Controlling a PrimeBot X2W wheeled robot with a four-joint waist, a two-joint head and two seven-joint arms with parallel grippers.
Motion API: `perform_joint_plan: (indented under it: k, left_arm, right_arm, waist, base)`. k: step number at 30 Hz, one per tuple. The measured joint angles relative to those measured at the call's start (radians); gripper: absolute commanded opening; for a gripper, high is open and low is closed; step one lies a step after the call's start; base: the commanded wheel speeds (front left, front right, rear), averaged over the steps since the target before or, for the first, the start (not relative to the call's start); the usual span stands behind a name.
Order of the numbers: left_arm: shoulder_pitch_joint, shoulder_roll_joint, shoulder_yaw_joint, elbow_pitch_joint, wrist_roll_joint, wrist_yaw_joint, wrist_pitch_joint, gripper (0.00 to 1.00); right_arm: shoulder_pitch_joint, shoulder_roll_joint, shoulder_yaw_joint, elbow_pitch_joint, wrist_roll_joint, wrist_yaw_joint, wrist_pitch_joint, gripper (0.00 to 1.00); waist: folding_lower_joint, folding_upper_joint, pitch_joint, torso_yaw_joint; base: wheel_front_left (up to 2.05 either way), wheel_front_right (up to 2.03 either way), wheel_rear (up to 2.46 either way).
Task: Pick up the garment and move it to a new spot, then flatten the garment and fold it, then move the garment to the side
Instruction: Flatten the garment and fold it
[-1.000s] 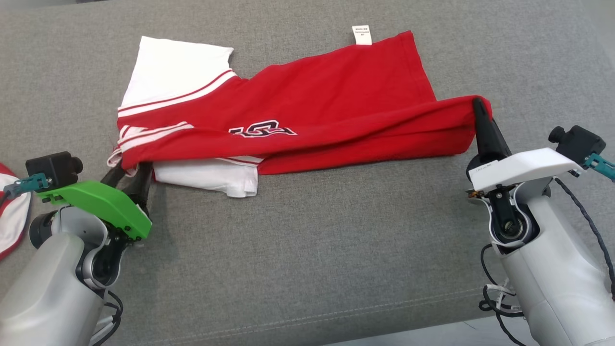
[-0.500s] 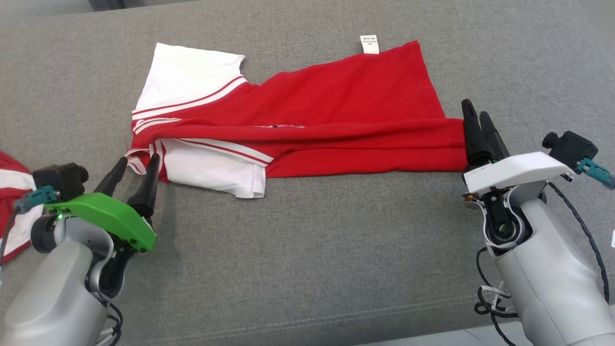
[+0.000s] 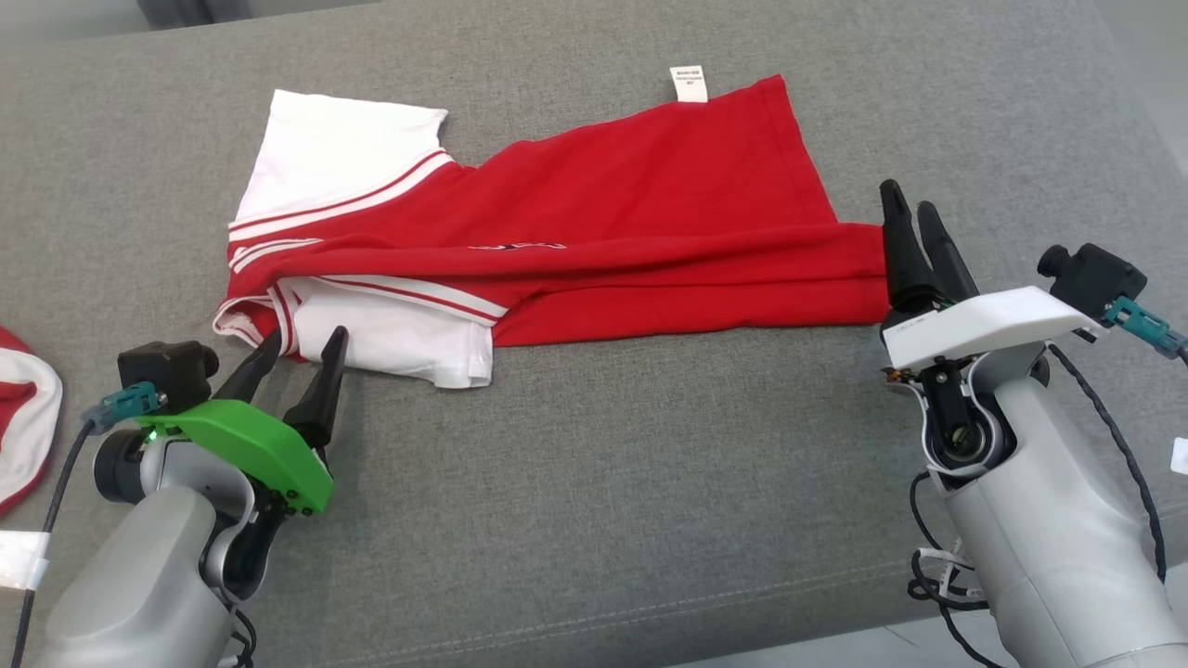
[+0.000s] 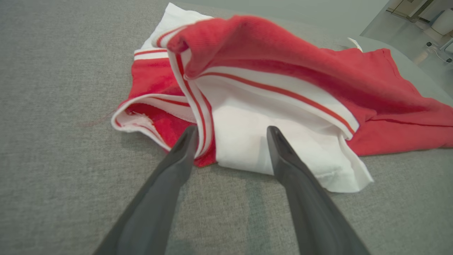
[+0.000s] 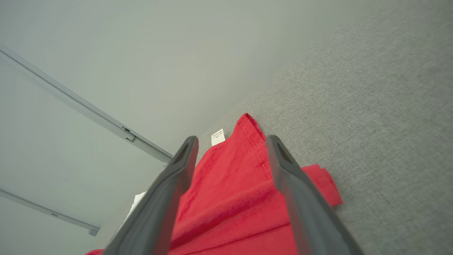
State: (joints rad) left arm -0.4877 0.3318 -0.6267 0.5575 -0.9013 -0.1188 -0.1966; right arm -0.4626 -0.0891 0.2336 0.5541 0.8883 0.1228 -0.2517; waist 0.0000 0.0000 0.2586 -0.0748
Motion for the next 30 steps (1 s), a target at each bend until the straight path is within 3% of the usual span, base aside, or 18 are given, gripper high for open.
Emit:
perform_joint_plan:
  k: [4,9,18,30]
  left_arm:
    - [0.000,0.002,0.016,0.011,0.007,0.004,-0.021,1.00]
    - [0.000,0.044,0.083,-0.009,0.069,0.067,-0.063,1.00]
    - [0.111,-0.013,0.013,-0.073,0.071,0.031,-0.059,1.00]
    - [0.134,-0.015,0.078,-0.071,0.057,0.036,-0.059,1.00]
  right_arm:
    - [0.001,0.009,0.000,-0.027,-0.026,0.000,0.000,1.00]
    - [0.013,0.015,-0.026,-0.060,-0.028,0.000,0.000,1.00]
    - [0.086,0.024,-0.065,-0.084,-0.030,0.000,0.000,1.00]
    - [0.105,0.028,-0.068,-0.124,-0.044,0.000,0.000,1.00]
  waist:
    - [0.0000,0.0000,-0.002,-0.021]
    - [0.0000,0.0000,-0.008,-0.046]
    - [0.0000,0.0000,-0.038,-0.049]
    - [0.0000,0.0000,-0.035,-0.043]
  base:
    - [0.00,0.00,0.00]
    - [0.00,0.00,0.00]
    - [0.00,0.00,0.00]
    - [0.00,0.00,0.00]
